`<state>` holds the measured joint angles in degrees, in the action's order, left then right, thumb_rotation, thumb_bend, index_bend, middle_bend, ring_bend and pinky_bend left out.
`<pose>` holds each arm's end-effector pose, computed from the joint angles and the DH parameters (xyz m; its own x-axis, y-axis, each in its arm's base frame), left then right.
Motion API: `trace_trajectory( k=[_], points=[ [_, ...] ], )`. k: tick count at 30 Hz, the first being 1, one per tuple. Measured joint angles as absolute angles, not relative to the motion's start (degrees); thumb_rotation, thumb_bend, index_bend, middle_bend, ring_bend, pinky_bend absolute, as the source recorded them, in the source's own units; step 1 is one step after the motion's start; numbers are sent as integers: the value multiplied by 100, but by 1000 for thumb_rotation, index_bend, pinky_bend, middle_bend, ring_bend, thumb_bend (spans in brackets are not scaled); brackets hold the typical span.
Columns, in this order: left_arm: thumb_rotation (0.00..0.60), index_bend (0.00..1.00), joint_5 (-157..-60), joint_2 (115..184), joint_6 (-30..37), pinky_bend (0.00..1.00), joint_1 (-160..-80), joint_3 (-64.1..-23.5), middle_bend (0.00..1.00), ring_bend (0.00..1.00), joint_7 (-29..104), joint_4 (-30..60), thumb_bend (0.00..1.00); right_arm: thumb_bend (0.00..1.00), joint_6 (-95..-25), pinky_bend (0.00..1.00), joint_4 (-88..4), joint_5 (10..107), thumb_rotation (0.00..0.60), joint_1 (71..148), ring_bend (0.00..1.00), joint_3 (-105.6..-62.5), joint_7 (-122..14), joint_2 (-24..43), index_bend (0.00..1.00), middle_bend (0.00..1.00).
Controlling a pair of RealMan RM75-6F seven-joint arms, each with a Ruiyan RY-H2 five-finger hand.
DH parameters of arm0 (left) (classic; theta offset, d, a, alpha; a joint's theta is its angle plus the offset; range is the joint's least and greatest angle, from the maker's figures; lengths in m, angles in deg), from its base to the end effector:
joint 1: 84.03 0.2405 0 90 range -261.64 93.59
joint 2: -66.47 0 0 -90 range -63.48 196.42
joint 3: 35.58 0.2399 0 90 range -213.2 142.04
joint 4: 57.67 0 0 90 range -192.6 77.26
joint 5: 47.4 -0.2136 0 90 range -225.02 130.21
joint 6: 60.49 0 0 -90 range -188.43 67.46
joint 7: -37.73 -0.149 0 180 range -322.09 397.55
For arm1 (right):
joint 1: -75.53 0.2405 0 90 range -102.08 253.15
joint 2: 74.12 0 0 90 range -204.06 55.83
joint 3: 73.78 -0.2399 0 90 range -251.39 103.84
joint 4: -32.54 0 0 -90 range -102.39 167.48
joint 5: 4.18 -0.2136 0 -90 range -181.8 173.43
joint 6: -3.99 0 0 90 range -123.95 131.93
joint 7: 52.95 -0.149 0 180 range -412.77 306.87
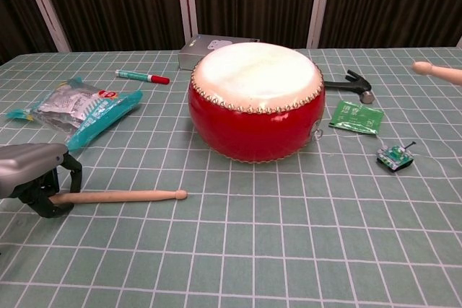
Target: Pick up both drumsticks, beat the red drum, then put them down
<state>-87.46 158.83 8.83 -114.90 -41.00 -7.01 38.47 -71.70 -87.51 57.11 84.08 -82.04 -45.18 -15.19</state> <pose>-0.2037 0.2562 -0.0387 0.4593 0.4617 0.7588 0.8561 -0.0023 -0.5168 -0.2416 -0.1996 0.1330 0.0573 -0.1505 0.9869 -0.9625 0.2544 0.0947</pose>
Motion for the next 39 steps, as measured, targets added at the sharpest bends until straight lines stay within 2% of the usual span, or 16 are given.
trace_trajectory(
  k=[5, 10, 23, 32, 39],
  points=[
    [600, 766, -8986, 15734, 943, 1000, -11444, -4097, 1000, 1000, -493, 4001, 598, 503, -7184, 1000, -8730, 5719, 600, 8406, 1000, -8174, -4521, -1503, 916, 1000],
    [600, 776, -9687, 15375, 1111, 1000, -11339, -4081, 1000, 1000, -83, 4265, 598, 503, -7194, 1000, -8721, 5727, 600, 8417, 1000, -8149, -4478, -1483, 916, 1000],
    [600, 786, -11376, 13824, 1540, 1000, -10851, -4179, 1000, 1000, 1891, 5160, 596, 503, -7261, 1000, -8669, 5612, 600, 8514, 1000, -8151, -4174, -1313, 916, 1000],
    [600, 791, -11269, 13474, 1384, 1000, -10998, -4828, 1000, 1000, 2565, 5193, 595, 503, -7208, 1000, -8689, 5027, 600, 8942, 1000, -8507, -3623, -1181, 916, 1000],
    [600, 790, -10574, 13375, 908, 1000, -11384, -5230, 1000, 1000, 2505, 5031, 593, 502, -7171, 1000, -8714, 4222, 600, 9571, 1000, -8977, -2970, -1060, 916, 1000]
  ],
)
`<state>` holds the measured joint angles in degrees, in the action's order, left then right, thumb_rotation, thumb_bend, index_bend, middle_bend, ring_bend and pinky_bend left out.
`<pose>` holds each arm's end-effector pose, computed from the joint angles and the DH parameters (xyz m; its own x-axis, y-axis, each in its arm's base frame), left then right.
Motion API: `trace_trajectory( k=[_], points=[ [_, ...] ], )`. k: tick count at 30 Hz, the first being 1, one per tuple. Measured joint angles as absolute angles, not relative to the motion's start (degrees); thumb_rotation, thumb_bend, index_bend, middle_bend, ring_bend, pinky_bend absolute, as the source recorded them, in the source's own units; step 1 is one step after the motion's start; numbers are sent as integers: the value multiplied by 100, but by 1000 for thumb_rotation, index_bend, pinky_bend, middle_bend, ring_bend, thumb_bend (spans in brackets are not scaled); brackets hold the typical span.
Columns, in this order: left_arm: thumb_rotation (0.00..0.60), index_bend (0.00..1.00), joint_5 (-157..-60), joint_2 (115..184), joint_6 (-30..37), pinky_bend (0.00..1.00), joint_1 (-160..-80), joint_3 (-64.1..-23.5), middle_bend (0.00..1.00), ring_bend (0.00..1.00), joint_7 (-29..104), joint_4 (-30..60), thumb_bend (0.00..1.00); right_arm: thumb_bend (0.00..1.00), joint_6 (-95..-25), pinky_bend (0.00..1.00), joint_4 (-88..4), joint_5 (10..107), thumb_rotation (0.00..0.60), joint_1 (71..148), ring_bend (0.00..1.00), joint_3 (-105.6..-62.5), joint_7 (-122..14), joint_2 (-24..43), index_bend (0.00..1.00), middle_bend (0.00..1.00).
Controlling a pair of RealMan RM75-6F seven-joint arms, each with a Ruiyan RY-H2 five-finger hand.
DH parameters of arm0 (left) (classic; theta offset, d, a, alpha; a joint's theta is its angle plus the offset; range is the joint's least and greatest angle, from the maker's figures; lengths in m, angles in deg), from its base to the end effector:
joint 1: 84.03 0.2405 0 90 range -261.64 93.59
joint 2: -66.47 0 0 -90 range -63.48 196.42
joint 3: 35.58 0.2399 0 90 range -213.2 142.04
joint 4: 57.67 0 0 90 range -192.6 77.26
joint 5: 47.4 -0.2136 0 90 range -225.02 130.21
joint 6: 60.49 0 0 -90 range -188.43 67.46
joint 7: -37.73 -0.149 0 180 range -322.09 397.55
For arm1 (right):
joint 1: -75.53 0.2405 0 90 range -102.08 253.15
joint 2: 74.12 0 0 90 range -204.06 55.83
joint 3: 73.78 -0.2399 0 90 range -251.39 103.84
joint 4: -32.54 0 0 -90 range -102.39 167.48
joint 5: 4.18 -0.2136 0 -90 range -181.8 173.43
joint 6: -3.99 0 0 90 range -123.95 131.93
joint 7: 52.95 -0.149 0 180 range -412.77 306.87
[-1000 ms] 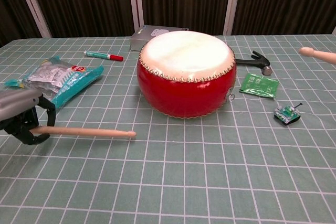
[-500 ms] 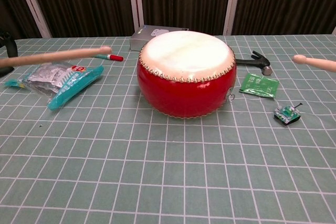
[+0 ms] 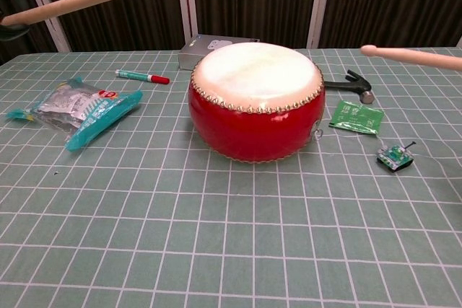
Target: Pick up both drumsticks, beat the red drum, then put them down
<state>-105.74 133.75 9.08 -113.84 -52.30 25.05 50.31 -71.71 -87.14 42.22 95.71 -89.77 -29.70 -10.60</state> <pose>-0.1631 0.3159 0.1168 0.1674 0.0621 0.9839 0.9824 -0.0939 -0.1612 -0.2053 -0.2609 0.1269 0.1765 -0.1364 0.9748 -0.9548 0.2168 0.2033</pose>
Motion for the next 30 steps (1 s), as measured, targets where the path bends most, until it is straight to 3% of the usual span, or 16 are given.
trace_trajectory(
  k=[6, 13, 30],
  points=[
    [600, 791, -9987, 13349, 325, 1000, -11867, -5421, 1000, 1000, 2214, 4564, 593, 503, -7121, 1000, -8511, 3237, 600, 10213, 1000, -9420, -2483, -835, 916, 1000],
    [600, 790, -9563, 13394, 102, 1000, -12169, -5680, 1000, 1000, 2281, 4207, 593, 503, -7023, 1000, -7975, 2450, 600, 10868, 1000, -9724, -2063, -444, 915, 1000],
    [600, 790, -9373, 13269, 152, 1000, -12046, -5597, 1000, 1000, 2642, 4242, 593, 503, -6792, 1000, -7643, 2240, 600, 11234, 1000, -9851, -2312, -271, 916, 1000]
  ],
)
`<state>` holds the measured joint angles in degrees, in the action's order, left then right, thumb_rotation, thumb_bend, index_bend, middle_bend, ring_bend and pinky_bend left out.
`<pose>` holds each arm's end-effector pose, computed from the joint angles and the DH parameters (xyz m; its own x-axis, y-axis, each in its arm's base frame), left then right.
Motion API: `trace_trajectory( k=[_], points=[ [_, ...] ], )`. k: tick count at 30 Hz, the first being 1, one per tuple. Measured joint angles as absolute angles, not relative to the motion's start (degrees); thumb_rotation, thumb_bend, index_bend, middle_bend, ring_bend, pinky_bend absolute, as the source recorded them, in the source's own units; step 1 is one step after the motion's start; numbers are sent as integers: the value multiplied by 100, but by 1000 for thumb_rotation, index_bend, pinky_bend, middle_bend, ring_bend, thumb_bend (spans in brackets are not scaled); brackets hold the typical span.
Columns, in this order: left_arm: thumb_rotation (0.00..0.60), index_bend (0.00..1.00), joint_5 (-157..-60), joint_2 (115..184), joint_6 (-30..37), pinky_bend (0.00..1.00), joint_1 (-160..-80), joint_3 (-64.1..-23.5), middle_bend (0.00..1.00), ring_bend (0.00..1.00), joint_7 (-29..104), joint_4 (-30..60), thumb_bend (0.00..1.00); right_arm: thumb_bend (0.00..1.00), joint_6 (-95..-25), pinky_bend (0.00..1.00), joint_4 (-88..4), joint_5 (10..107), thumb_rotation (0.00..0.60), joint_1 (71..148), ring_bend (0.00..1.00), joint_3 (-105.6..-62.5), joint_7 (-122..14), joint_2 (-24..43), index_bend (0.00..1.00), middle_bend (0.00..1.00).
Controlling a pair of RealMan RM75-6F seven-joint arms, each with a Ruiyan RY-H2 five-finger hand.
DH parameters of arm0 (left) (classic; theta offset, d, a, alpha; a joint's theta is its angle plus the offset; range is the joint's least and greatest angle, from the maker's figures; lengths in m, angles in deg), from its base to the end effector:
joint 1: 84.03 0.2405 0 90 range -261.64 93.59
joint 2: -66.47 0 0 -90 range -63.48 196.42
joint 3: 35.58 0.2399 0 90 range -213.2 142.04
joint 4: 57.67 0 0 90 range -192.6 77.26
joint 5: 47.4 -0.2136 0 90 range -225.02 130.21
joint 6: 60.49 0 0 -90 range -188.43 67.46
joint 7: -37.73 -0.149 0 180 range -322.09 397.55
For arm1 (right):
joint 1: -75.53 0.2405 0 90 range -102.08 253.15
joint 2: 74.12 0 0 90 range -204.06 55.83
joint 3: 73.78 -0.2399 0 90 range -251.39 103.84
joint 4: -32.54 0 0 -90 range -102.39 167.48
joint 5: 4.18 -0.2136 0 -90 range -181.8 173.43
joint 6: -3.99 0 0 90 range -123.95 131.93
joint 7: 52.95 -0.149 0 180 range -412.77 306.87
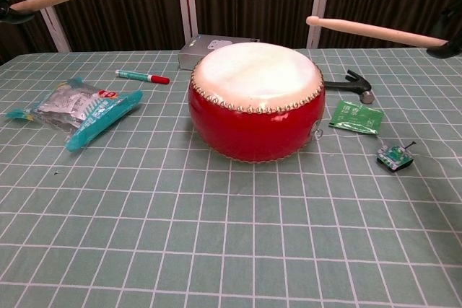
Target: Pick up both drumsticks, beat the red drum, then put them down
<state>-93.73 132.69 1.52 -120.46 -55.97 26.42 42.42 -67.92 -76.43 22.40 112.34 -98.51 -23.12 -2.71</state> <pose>-0.1709 0.3648 0.1305 0.1543 0.0759 0.9851 0.9880 -0.0028 -0.1545 -0.1622 -0.3432 0.1063 0.1369 -0.1346 0.9814 -0.9596 0.2279 0.1651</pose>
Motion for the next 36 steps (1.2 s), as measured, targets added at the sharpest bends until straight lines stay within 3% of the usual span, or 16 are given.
trace_trajectory(
  k=[12, 25, 36],
  points=[
    [600, 790, -9459, 13071, 98, 1000, -12007, -5725, 1000, 1000, 3056, 4248, 592, 503, -6728, 1000, -7752, 2146, 600, 11621, 1000, -10119, -2562, -132, 916, 1000],
    [600, 790, -9527, 12885, -224, 1000, -11995, -5720, 1000, 1000, 3481, 4228, 592, 504, -7020, 1000, -7438, 1662, 600, 12291, 1000, -10168, -2206, 567, 915, 1000],
    [600, 790, -9548, 12730, -191, 1000, -11938, -5775, 1000, 1000, 3699, 4299, 591, 510, -7244, 1000, -7301, 2081, 600, 12311, 1000, -10491, -2865, 799, 916, 1000]
  ],
)
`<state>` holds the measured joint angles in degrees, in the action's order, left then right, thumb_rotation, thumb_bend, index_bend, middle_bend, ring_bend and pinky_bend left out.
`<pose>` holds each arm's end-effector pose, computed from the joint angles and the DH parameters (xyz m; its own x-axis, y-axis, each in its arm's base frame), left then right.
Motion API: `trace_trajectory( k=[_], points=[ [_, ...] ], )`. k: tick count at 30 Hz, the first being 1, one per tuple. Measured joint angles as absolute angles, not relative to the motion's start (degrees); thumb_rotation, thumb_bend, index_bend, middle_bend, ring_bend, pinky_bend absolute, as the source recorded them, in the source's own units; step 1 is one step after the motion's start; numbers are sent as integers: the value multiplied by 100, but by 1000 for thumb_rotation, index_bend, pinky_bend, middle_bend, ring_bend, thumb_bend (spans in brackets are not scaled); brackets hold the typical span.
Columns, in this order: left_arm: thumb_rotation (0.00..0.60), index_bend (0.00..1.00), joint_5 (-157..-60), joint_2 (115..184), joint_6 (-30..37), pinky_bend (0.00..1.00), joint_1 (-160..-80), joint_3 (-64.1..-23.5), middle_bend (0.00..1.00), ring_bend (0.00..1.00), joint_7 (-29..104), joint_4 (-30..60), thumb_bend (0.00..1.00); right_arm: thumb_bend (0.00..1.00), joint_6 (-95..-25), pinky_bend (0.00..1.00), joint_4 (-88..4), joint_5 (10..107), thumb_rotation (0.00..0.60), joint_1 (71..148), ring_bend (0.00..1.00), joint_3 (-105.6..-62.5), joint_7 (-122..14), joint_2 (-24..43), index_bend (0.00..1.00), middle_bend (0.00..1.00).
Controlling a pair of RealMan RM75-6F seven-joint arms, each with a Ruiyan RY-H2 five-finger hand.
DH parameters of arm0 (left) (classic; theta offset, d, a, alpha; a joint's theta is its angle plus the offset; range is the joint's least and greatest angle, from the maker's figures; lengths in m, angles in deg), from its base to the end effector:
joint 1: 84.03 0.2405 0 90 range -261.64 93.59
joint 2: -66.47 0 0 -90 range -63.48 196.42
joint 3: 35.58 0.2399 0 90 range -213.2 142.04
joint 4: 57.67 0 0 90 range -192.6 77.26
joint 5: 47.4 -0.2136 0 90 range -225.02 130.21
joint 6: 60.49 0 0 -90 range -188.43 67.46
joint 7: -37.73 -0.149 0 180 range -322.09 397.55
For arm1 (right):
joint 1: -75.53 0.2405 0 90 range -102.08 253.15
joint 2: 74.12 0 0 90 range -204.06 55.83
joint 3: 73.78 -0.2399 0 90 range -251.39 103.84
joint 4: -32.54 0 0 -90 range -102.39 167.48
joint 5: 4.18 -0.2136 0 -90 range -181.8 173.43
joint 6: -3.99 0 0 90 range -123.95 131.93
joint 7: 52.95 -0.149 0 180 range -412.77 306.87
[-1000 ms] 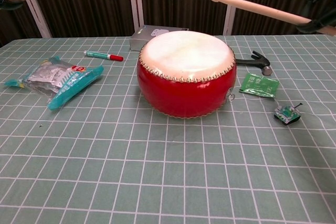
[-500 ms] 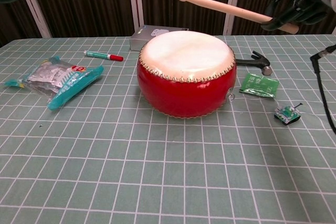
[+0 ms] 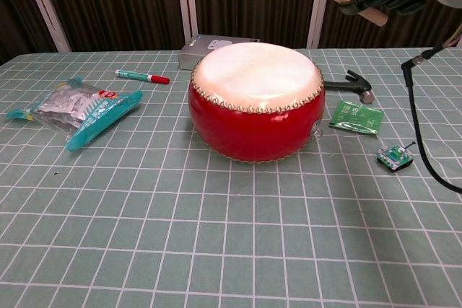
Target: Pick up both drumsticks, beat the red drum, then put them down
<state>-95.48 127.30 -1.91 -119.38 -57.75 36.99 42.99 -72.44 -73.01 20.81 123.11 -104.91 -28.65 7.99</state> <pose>-0.1723 0.3693 0.1589 0.0387 0.0637 0.9972 0.9992 -0.0150 -0.0379 -0.0756 -0.3709 0.0801 -0.1131 -0.0616 0.9917 -0.9879 0.1137 -0.1056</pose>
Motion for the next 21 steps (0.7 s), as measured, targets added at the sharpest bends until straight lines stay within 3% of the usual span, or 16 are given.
trace_trajectory(
  k=[9, 15, 21],
  points=[
    [600, 791, -9540, 12539, -118, 1000, -11876, -5858, 1000, 1000, 3829, 4526, 592, 513, -7272, 1000, -6885, 1969, 600, 12561, 1000, -10321, -2413, 1014, 915, 1000],
    [600, 790, -9542, 12383, -112, 1000, -11814, -5928, 1000, 1000, 4023, 4619, 592, 515, -7417, 1000, -6346, 2326, 600, 12923, 1000, -9553, -1090, 1291, 919, 1000],
    [600, 790, -9550, 12322, -205, 1000, -11811, -5896, 1000, 1000, 4101, 4609, 592, 515, -7656, 1000, -5657, 3164, 600, 13274, 1000, -8306, 829, 1719, 928, 1000]
  ],
)
